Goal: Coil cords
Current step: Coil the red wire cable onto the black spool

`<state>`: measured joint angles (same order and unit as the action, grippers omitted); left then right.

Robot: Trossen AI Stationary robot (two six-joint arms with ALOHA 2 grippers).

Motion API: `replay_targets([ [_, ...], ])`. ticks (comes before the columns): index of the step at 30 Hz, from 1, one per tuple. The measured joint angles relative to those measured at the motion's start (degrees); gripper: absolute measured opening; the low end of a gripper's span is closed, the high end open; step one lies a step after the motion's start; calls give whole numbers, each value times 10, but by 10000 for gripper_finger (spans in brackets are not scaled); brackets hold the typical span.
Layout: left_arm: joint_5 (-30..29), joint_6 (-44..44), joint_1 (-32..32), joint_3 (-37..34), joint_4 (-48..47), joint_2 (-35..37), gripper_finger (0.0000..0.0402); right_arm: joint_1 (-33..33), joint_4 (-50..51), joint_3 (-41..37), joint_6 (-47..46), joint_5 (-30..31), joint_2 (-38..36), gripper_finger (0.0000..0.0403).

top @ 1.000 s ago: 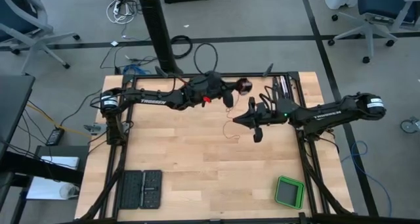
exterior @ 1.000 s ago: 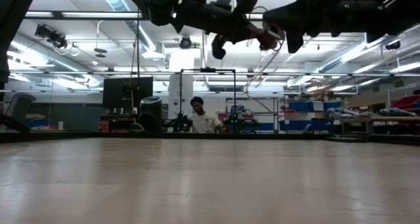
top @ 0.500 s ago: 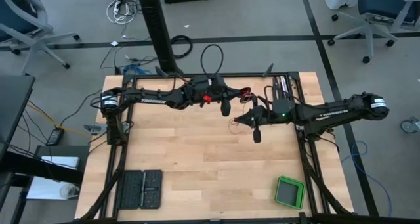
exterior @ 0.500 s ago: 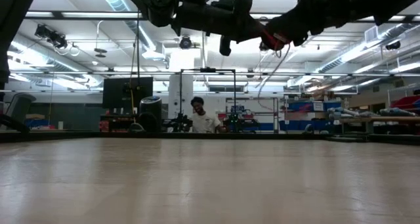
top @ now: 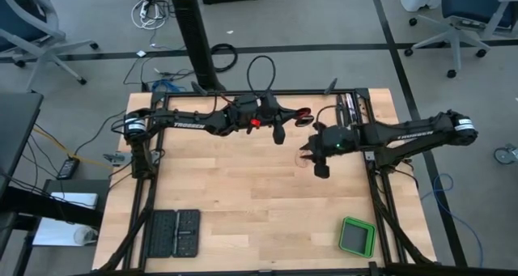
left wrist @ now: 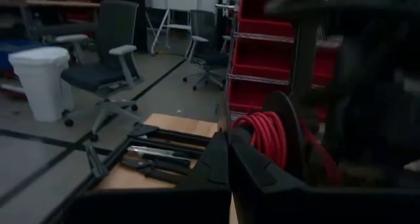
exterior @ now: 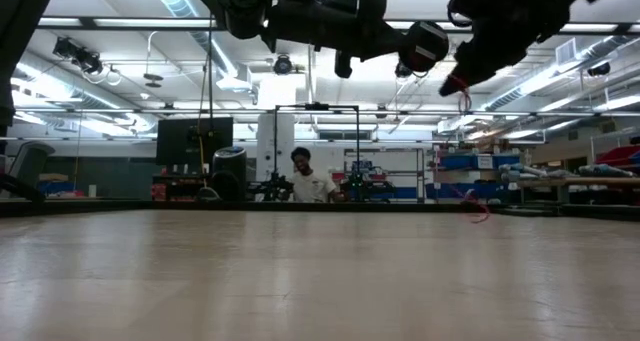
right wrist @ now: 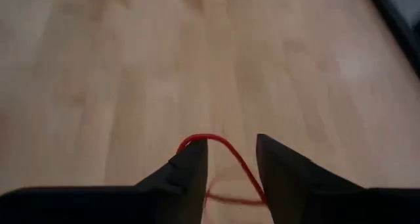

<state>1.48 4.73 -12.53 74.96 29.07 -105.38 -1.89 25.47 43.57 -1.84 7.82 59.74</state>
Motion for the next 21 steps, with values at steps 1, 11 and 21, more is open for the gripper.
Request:
replay_targets([
  [1,-1,-10,0,0,-1,0,2,0,41,19,-16,0,0,135],
  [11,-3,-121,8,0,-61,9,2,-39,200,81,-188,-24,-4,134],
  [21,2,-121,15,0,-73,13,2,-49,49,5,-126,185,-8,130],
])
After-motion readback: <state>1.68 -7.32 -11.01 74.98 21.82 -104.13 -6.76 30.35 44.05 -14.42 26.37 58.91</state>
